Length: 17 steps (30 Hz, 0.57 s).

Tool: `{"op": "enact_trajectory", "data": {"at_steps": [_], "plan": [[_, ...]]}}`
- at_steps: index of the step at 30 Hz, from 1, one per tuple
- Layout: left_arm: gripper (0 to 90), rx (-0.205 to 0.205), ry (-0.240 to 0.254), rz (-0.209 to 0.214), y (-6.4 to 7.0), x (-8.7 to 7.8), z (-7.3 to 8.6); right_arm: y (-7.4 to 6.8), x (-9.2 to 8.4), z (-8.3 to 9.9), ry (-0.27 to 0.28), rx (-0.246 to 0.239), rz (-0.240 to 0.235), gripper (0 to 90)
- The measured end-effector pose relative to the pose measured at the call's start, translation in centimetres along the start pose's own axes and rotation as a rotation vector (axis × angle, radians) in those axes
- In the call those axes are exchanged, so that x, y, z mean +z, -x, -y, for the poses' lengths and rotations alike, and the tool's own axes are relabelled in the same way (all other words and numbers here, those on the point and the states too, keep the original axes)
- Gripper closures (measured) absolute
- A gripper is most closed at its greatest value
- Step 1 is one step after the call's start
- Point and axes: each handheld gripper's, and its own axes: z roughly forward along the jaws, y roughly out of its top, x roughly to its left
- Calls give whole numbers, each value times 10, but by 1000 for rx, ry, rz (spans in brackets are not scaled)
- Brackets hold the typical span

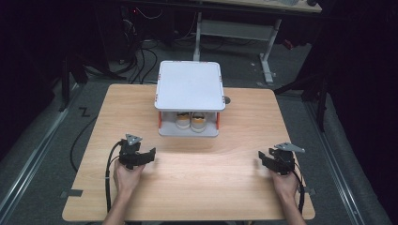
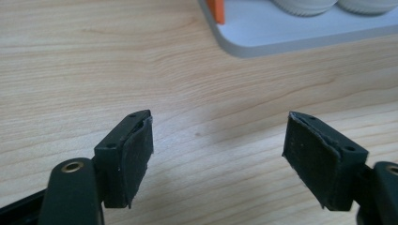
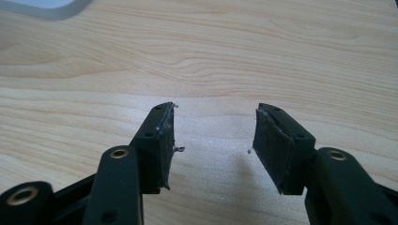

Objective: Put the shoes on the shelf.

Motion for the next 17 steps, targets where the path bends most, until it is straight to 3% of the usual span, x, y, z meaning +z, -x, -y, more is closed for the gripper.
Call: {"op": "enact_trajectory", "data": {"at_steps": [5,10,17], "plan": [[243,17,-47,-41,-2,10,5,0,7,2,-26,-13,13,463],[229,28,8,-44,-3,11,12,1,10,7,-26,-8,17,453],[227,29,8,-41,-4,11,13,1,10,7,-27,-16,9,417]]}}
